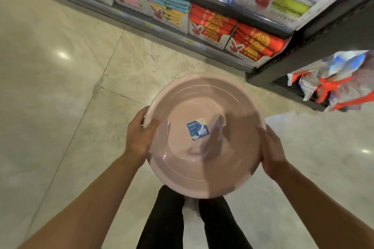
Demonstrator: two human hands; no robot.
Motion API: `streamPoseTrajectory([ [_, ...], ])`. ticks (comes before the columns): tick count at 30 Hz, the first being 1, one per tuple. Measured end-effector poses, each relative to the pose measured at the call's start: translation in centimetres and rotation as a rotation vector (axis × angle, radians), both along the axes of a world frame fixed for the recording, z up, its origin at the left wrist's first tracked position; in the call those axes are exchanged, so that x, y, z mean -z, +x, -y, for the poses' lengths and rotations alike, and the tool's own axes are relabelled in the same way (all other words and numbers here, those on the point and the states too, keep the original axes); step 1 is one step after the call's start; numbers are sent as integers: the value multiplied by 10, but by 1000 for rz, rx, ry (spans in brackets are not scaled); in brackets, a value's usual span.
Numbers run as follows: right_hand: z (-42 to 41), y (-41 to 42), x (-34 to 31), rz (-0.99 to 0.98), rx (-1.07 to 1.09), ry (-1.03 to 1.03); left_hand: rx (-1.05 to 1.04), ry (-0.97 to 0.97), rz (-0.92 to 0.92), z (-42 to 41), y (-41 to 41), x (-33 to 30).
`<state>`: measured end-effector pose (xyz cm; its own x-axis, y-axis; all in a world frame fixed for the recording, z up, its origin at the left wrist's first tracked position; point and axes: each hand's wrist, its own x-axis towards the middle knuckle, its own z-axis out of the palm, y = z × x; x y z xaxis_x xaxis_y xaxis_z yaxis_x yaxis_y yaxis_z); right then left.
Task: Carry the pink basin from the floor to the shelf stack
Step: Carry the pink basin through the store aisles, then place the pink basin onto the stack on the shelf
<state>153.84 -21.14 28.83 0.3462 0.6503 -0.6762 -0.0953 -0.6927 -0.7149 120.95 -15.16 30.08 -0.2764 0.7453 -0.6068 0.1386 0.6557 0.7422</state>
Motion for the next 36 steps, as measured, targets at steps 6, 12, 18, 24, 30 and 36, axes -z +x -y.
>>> streamPoseTrajectory([
  [6,-30,-48,-206,-18,-127,145,-131,136,-56,28,-40,-212],
  [12,-29,-91,-344,-130,-315,177,-401,235,-59,107,-69,-350],
  [18,-18,-147,-406,-171,-711,188,-828,327,-120,229,-74,-424],
  [24,33,-221,-447,-187,-1105,212,-1271,315,-214,366,-53,-464],
  [30,141,-305,-484,-255,-1527,226,-1706,303,-253,514,-11,-490],
  [36,291,-357,-497,-302,-1852,224,-2059,295,-165,668,50,-501],
])
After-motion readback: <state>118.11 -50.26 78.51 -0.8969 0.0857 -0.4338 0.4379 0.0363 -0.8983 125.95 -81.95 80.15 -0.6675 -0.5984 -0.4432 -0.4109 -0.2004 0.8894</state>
